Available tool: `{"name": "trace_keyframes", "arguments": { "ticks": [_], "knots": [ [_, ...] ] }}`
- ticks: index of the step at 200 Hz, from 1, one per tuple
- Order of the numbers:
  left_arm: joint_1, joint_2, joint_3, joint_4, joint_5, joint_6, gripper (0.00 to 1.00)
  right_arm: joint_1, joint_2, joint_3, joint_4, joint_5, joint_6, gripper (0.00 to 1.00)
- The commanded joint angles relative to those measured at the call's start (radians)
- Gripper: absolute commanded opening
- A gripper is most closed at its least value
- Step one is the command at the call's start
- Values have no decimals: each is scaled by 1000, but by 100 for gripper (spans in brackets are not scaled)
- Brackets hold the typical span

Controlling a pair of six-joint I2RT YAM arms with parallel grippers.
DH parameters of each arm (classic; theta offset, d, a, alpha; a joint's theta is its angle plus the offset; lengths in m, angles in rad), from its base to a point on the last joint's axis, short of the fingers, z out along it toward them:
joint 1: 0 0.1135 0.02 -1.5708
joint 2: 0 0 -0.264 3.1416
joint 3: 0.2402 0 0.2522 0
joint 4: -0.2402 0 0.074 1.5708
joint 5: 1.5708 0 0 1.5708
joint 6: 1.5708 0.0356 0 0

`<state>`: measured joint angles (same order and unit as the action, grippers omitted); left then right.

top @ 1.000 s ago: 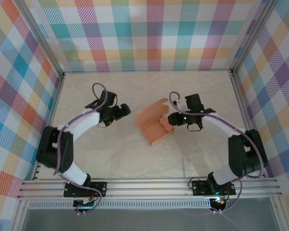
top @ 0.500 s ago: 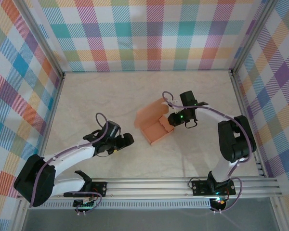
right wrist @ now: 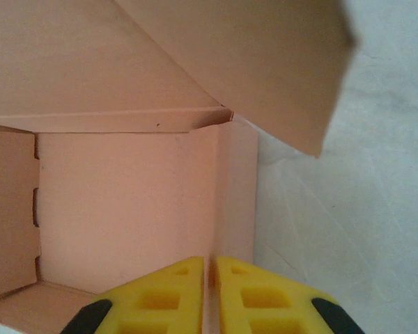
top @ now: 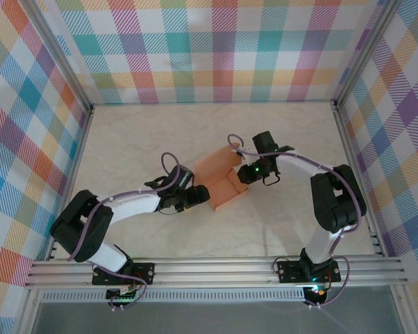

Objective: Fold the paper box

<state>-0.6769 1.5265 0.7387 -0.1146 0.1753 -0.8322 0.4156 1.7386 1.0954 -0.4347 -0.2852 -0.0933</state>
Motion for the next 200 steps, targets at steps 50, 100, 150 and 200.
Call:
{"name": "trace_keyframes", "arguments": {
  "ticks": [50,100,150,200],
  "knots": [
    [-24,71,59,39,29,19,51,77,74,44,-103,135,44,12],
    [-25,110,80,7,23,16,49,100,61,41,-107,159,48,12],
    [-24,150,88,-69,7,1,43,100,12,58,-101,143,48,12],
    [-24,199,102,-130,-2,-1,43,87,-103,11,-9,141,78,28]
  ]
}}
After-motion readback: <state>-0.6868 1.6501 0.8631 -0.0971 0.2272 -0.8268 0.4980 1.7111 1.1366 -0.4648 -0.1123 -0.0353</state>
